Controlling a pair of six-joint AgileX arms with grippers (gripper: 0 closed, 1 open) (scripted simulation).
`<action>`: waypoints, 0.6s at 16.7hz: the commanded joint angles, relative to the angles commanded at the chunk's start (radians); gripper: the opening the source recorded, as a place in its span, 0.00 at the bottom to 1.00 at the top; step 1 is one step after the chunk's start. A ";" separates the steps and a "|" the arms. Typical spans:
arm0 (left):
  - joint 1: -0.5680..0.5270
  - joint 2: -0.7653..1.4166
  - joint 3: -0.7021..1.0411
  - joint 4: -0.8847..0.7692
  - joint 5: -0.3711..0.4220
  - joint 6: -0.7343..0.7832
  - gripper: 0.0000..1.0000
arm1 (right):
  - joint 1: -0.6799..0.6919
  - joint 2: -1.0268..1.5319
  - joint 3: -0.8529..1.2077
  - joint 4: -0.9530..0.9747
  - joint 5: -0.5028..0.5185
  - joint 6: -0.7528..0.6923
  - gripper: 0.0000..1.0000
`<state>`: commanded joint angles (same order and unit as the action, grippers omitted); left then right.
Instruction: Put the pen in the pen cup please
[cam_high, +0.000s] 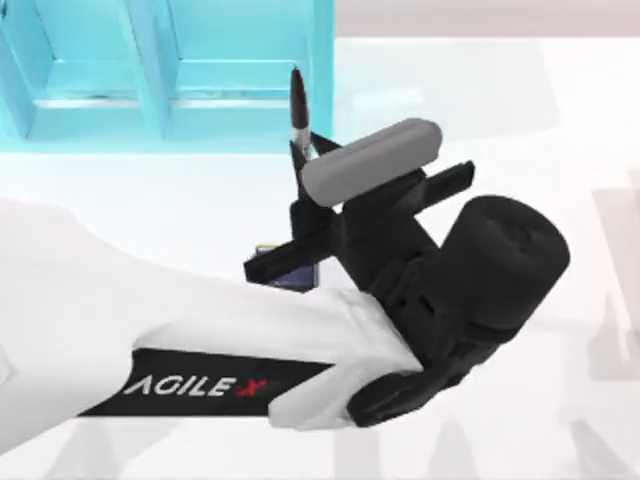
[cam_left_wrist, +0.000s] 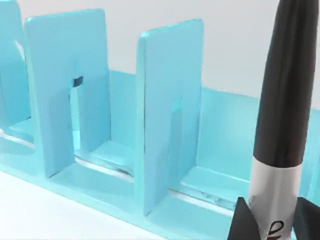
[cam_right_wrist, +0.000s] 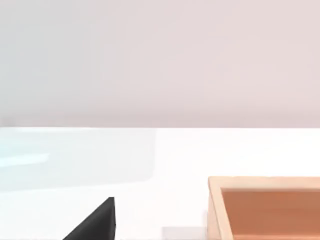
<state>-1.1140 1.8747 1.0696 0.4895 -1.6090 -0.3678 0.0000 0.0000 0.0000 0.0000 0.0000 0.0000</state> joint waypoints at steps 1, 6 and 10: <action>0.000 -0.007 -0.002 -0.042 -0.004 -0.005 0.00 | 0.000 0.000 0.000 0.000 0.000 0.000 1.00; 0.000 -0.034 -0.006 -0.106 -0.020 -0.025 0.00 | 0.000 0.000 0.000 0.000 0.000 0.000 1.00; 0.000 -0.034 -0.006 -0.106 -0.020 -0.025 0.15 | 0.000 0.000 0.000 0.000 0.000 0.000 1.00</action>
<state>-1.1143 1.8406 1.0636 0.3832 -1.6293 -0.3925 0.0000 0.0000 0.0000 0.0000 0.0000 0.0000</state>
